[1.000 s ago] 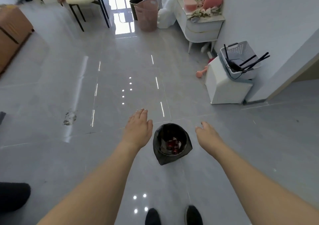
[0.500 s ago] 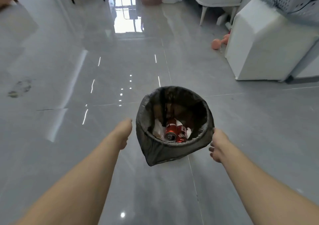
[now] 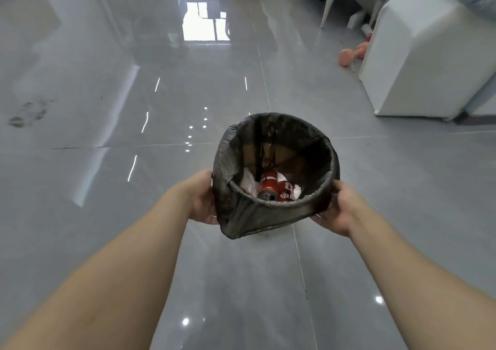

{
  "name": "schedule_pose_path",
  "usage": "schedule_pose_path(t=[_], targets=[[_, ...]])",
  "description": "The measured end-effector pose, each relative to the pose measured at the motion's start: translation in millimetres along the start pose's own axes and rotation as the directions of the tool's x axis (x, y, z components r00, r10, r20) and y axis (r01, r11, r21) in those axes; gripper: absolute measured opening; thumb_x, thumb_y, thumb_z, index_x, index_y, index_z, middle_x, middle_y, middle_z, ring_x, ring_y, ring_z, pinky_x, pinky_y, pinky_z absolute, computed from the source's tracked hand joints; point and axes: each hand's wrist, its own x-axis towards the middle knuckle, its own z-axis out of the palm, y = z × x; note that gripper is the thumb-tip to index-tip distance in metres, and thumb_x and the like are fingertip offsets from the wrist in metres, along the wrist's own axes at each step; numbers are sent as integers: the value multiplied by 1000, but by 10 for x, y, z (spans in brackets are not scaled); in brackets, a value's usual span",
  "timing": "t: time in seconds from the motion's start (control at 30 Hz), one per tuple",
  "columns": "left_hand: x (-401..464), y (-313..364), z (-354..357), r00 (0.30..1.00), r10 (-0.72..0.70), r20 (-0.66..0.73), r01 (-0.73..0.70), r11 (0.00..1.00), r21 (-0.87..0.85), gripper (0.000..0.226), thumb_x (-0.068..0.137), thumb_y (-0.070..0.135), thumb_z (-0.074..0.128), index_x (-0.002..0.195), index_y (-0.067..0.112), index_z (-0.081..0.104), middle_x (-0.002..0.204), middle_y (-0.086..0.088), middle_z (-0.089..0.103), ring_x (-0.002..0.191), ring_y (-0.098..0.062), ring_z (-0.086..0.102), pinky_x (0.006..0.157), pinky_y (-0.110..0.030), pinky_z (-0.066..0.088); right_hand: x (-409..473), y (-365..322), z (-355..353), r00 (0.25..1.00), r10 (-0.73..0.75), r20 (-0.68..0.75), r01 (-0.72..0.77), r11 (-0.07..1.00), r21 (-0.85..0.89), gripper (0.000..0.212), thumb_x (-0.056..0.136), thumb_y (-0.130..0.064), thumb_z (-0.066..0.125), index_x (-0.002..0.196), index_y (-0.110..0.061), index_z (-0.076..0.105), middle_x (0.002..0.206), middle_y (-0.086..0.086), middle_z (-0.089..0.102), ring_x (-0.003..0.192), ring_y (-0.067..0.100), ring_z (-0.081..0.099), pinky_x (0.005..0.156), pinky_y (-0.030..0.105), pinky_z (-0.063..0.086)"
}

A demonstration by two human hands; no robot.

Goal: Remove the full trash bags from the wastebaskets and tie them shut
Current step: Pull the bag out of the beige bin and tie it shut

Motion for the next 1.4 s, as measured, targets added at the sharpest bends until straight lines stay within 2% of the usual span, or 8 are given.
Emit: schedule_pose_path(t=[0.17, 0.4, 0.57, 0.77, 0.87, 1.2, 1.27, 1.4], targets=[[-92, -117, -122, 997, -14, 72, 24, 990, -139, 65, 93, 57, 37, 118, 2, 60, 108, -13, 71, 85, -28, 71, 64, -35, 57, -103, -46, -63, 1000, -16, -3, 16, 1000, -14, 28, 93, -28, 45, 88, -15, 69, 71, 4, 75, 60, 18, 71, 56, 29, 53], [-576, 236, -141, 945, 252, 210, -166, 919, -357, 30, 87, 15, 43, 90, -2, 68, 78, -12, 71, 61, -22, 70, 51, -29, 58, -320, -447, 17, 973, -177, -150, 155, 977, -150, 22, 87, -12, 49, 68, -15, 58, 40, -5, 59, 30, 10, 54, 34, 17, 43], [-651, 442, 169, 914, 399, -73, -405, 887, -222, 21, 89, 14, 42, 79, 6, 59, 67, -8, 66, 51, -20, 65, 48, -30, 55, -355, -658, 171, 915, -362, -180, 320, 921, -224, 17, 82, -2, 49, 72, -12, 59, 64, 8, 57, 51, 23, 52, 45, 24, 48], [-596, 887, 597, 672, 625, -397, -654, 752, 79, 12, 81, 19, 47, 76, 11, 54, 71, -6, 52, 58, -18, 51, 59, -32, 47, -382, -916, 504, 850, -514, -113, 507, 858, -81, 18, 86, -6, 47, 71, -15, 54, 71, 9, 53, 62, 22, 48, 54, 30, 37], [-641, 1050, 717, 569, 724, -390, -750, 652, 115, 17, 84, 21, 44, 72, 14, 54, 79, -9, 53, 70, -23, 51, 64, -38, 49, -449, -1089, 637, 839, -542, -53, 544, 837, 54, 15, 87, -13, 48, 74, -17, 55, 70, 6, 53, 63, 21, 50, 56, 29, 41], [-1326, 1351, 1167, 513, 787, -343, -839, 377, -392, 21, 81, 16, 44, 76, 3, 60, 65, -13, 61, 60, -28, 60, 52, -31, 54, -1003, -1604, 609, 744, -661, 96, 552, 689, 470, 29, 93, -9, 38, 102, -10, 65, 84, 2, 71, 78, 20, 67, 78, 35, 53], [-1565, 1448, 1357, 501, 817, -286, -837, 374, -398, 23, 81, 20, 45, 82, 3, 60, 71, -16, 61, 64, -29, 59, 56, -35, 53, -1213, -1757, 542, 729, -680, 72, 570, 663, 485, 37, 94, -12, 39, 125, -9, 59, 102, 8, 69, 86, 23, 65, 83, 40, 53], [-2057, 1617, 1917, 490, 862, -132, -827, 412, -381, 20, 81, 25, 49, 86, 8, 59, 76, -13, 60, 66, -26, 58, 64, -38, 48, -1650, -2086, 260, 708, -706, -8, 610, 606, 511, 34, 91, -14, 42, 117, -2, 60, 103, 18, 65, 82, 30, 65, 69, 40, 57]])
